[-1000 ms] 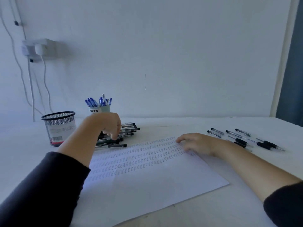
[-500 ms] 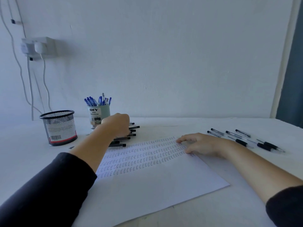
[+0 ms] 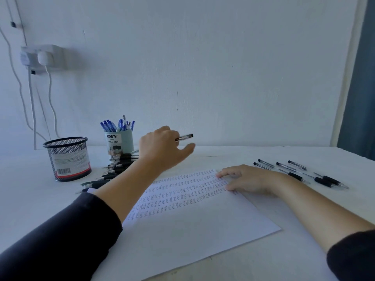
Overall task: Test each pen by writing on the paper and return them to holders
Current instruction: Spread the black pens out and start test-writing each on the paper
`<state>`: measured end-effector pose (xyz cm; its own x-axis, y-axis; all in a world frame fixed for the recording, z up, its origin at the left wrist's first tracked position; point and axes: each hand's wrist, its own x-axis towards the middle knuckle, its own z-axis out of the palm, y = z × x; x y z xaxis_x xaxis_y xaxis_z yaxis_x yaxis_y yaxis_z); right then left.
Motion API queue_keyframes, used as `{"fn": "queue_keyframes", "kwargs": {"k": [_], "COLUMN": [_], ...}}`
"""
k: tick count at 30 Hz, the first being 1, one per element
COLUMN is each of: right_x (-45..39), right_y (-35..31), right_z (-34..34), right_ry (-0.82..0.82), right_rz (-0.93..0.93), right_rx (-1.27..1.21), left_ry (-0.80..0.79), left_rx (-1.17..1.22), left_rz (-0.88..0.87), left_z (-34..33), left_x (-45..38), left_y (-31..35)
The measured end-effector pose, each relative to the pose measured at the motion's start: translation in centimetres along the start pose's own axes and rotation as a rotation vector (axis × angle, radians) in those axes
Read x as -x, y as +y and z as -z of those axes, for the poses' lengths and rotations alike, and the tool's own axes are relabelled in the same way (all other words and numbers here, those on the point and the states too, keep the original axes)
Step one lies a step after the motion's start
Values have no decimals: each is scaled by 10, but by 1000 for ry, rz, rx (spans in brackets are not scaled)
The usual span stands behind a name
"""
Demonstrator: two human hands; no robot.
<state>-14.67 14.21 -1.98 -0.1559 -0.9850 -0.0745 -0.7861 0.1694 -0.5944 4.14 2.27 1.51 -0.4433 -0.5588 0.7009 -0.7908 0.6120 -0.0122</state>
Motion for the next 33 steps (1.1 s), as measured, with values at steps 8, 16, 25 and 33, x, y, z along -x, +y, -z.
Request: {"fn": "queue_keyframes", "kwargs": {"k": [8, 16, 25, 33], "right_x": [1, 3, 13, 10], "right_y": [2, 6, 5, 11], "right_z": [2, 8, 18, 18], "right_ry": [-18, -89, -138, -124], "right_rz": [4, 38, 55, 93], "right_rx": [56, 157, 254, 205], "left_ry": [22, 44, 325, -1], "left_rx": [-79, -67, 492, 932], "left_rz": [2, -87, -483, -73], "left_z": [-4, -3, -11, 25], "left_x": [10, 14, 15, 26], "left_y": [18, 25, 33, 68]}}
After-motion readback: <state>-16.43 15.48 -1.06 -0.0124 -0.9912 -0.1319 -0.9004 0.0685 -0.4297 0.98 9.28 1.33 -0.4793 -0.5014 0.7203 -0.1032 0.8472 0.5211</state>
